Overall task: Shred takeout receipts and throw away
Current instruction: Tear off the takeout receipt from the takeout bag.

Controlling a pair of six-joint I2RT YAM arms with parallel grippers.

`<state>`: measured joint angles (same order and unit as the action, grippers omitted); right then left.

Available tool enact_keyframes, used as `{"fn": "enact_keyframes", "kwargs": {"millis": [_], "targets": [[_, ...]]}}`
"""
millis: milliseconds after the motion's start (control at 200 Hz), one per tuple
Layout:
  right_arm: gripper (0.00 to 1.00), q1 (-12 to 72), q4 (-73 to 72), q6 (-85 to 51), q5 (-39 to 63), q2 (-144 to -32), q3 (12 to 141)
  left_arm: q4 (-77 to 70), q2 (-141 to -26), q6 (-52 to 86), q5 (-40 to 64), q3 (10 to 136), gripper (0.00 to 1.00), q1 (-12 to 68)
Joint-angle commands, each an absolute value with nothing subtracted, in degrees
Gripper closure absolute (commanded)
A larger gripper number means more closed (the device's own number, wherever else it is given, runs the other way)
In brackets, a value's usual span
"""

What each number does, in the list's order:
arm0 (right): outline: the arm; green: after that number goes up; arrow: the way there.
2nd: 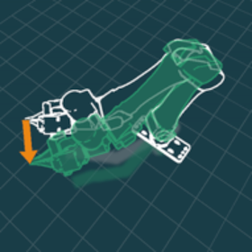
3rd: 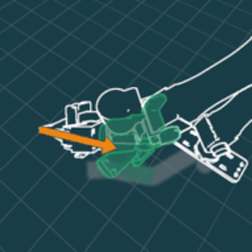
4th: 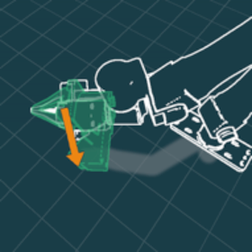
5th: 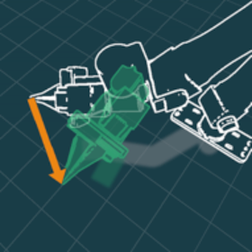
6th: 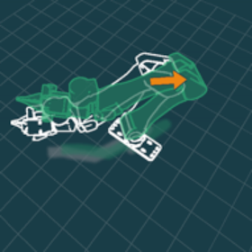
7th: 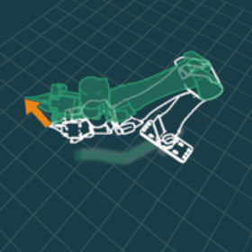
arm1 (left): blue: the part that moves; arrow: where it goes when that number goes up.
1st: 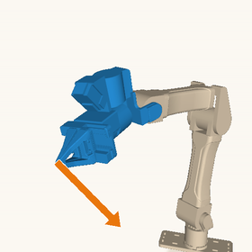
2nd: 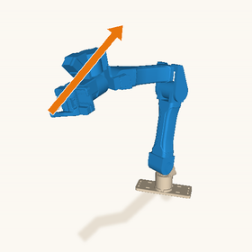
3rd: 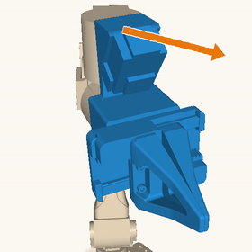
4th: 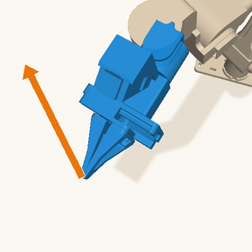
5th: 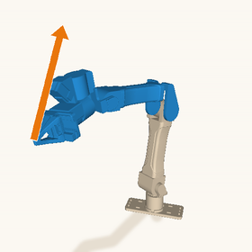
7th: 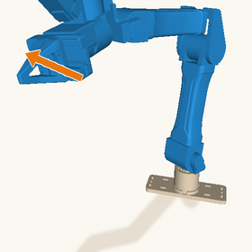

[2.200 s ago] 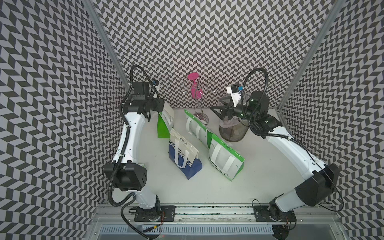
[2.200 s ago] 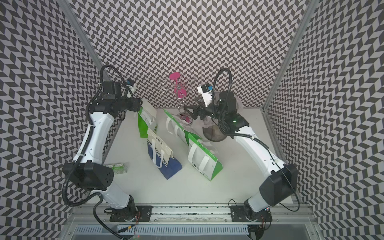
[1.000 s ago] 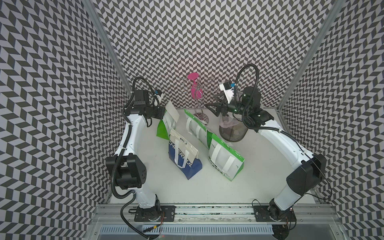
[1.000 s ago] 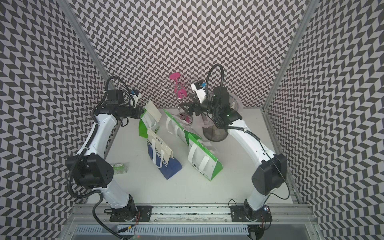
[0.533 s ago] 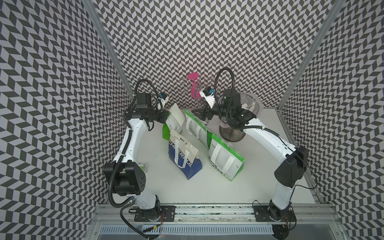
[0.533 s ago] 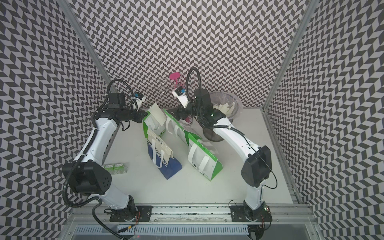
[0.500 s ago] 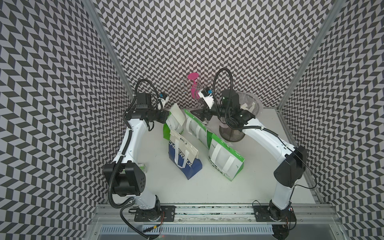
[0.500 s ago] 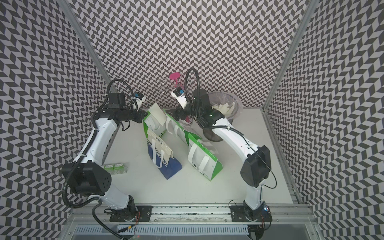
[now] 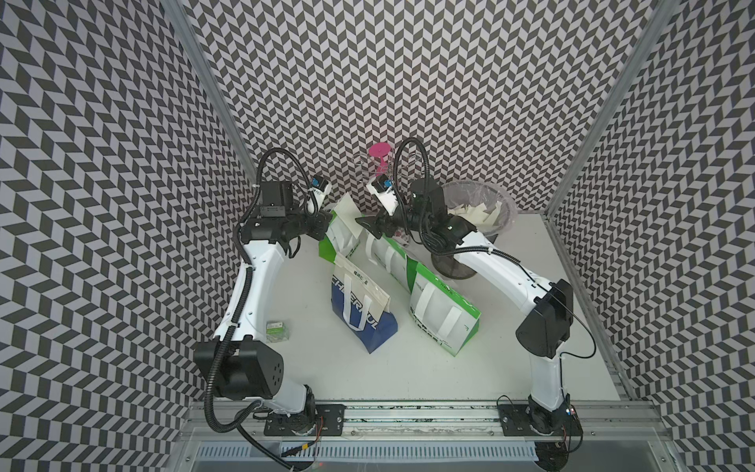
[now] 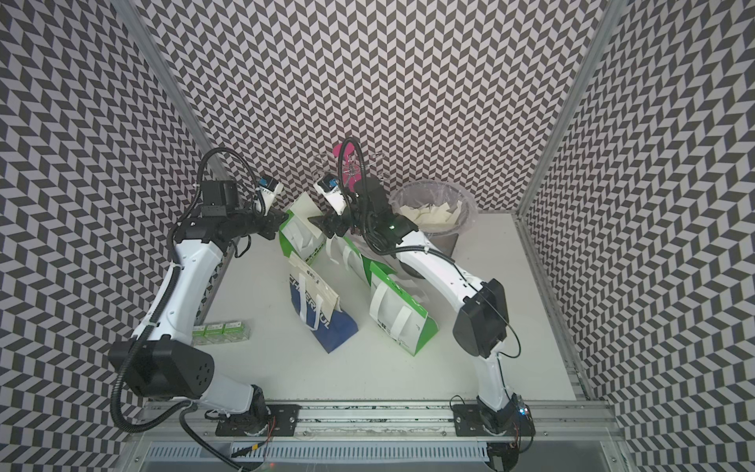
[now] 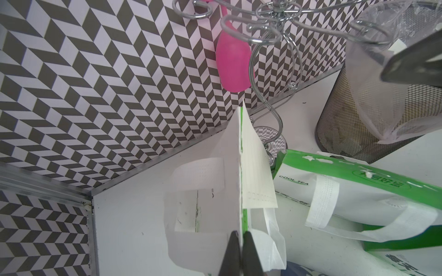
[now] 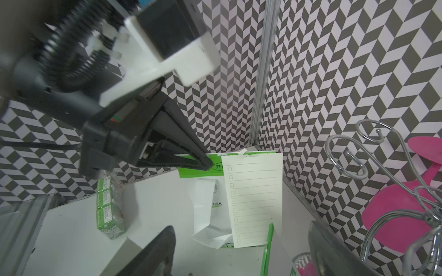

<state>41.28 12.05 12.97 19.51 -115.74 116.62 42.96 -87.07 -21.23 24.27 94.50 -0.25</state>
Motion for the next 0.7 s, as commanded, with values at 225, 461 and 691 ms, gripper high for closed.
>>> {"fn": "enact_keyframes", "kwargs": {"millis": [225,461,691], "targets": [[0.15,43.92,7.76,16.17,13.16,-120.50,120.33,41.82,-84.88,-21.46,27.67,96.94,1.00,0.75],[0.15,44.44,4.93,15.30,10.11,-123.19,122.19,42.74,-84.17,-21.18,29.58,97.47,1.00,1.67],[0.15,44.32,4.12,14.61,7.94,-125.11,124.20,43.69,-83.32,-21.27,29.75,97.47,1.00,2.10]]}}
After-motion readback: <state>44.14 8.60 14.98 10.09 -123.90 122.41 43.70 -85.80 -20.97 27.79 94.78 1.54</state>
